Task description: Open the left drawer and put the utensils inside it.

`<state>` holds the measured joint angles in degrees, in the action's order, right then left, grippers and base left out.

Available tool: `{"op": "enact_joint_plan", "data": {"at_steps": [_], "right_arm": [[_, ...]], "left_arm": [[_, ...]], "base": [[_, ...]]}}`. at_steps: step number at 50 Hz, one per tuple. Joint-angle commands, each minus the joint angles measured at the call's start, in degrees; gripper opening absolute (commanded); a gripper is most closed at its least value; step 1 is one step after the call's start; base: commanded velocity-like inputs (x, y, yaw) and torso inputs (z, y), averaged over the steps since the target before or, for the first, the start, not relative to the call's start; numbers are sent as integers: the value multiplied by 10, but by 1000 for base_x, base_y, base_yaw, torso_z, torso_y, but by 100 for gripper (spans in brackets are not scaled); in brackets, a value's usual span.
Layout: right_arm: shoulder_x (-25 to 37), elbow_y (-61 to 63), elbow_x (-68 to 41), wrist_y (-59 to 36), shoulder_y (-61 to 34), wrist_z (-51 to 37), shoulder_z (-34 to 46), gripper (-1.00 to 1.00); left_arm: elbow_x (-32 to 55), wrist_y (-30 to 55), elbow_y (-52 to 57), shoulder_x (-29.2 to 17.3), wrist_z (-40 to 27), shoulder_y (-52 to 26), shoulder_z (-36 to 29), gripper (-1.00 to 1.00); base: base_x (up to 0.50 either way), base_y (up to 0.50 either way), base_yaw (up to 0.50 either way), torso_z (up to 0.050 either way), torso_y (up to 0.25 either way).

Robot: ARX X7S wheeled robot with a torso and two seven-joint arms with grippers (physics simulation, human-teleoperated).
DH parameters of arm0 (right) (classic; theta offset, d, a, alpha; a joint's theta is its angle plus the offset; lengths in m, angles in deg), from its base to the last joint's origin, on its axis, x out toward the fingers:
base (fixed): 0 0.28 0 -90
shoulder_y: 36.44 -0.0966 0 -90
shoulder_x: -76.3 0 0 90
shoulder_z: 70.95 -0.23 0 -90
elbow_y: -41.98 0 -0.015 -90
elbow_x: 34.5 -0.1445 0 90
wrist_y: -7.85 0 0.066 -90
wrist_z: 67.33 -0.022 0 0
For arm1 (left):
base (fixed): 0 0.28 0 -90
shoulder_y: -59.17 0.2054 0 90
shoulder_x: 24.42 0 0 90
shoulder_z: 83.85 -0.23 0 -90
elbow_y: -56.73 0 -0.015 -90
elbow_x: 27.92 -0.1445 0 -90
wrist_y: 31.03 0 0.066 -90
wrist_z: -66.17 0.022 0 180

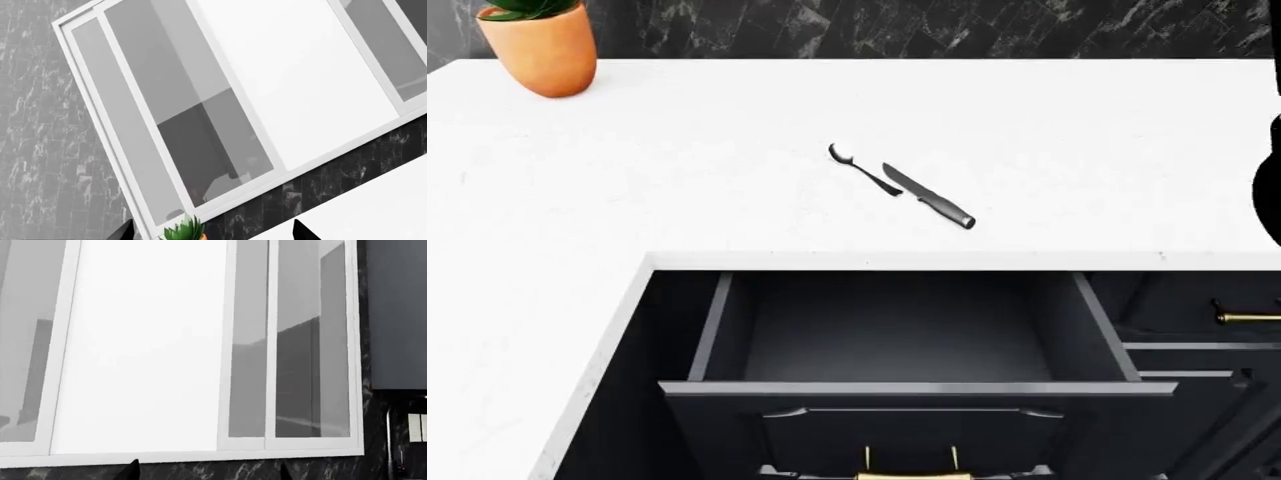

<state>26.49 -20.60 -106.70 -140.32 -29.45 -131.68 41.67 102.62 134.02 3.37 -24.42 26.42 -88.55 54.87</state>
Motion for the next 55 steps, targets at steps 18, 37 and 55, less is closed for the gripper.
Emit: {"op": "enact_joint_plan", "data": {"at_steps": [18,37,55], "right_arm": [[-22,-79,-45,-101,-159,31,58,100],[-18,-74,-50,-97,-148,36,61,100],[-15,-73,-55,-99,-147,32,64,100]], "left_arm": [[3,1,-3,0,-2,-5,-1,100],[5,3,-3,0,-5,-7,-2,100],[5,5,-4,0,-5,-11,-3,100]], "base": [[61,-114,0,0,0],[151,-14,0,0,0],[157,0,0,0,0]]}}
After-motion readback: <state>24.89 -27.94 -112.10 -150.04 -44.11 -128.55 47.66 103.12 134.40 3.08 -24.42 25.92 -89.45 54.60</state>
